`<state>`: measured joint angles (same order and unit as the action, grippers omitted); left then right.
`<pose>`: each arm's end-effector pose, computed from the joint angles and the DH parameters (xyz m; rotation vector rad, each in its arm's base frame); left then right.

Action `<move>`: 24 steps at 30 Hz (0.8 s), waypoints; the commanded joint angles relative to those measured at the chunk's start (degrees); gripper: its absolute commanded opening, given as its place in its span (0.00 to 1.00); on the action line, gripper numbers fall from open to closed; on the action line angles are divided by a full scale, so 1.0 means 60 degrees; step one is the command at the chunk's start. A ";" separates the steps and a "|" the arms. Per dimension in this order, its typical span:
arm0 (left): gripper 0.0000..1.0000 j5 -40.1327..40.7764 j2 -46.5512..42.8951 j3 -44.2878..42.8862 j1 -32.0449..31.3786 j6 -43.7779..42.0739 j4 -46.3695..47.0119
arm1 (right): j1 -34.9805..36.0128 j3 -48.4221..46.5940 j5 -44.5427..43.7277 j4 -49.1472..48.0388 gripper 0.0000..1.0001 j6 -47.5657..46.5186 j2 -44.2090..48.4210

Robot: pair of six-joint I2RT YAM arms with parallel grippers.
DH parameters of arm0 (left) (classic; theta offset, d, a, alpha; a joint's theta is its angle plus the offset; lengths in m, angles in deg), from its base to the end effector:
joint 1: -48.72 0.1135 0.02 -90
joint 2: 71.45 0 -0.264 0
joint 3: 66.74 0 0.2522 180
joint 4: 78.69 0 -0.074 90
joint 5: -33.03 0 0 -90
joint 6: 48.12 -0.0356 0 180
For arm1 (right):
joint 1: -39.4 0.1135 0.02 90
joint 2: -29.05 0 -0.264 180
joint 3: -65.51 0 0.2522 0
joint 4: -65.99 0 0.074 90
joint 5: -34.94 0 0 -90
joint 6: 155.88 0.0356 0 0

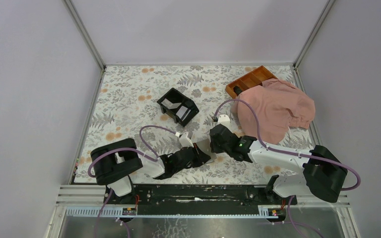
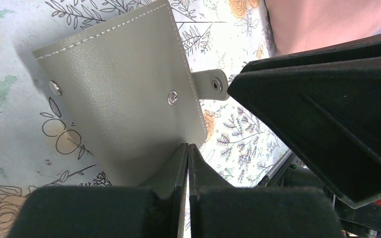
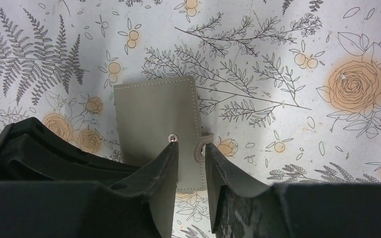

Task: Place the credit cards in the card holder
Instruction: Close the card holder at the center of the board.

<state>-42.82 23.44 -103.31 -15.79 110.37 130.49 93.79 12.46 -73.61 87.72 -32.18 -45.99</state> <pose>0.1239 -0.2397 0.1091 -0.2446 2.2667 -1.1124 0.1627 0.2077 0.1996 -0.2568 2.3068 0.4161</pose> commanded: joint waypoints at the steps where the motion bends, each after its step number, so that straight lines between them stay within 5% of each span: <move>1: 0.04 0.0223 0.0398 0.0088 -0.0037 -0.0223 -0.1092 | 0.0101 -0.0374 -0.0278 0.0124 0.34 -0.0077 -0.0115; 24: 0.04 0.0161 0.0441 0.0103 -0.0034 -0.0194 -0.1019 | 0.0158 -0.0564 -0.0405 0.0368 0.23 -0.0062 -0.0550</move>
<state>-42.82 23.58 -103.31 -15.79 110.41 130.75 94.16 11.44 -74.13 89.60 -32.18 -48.92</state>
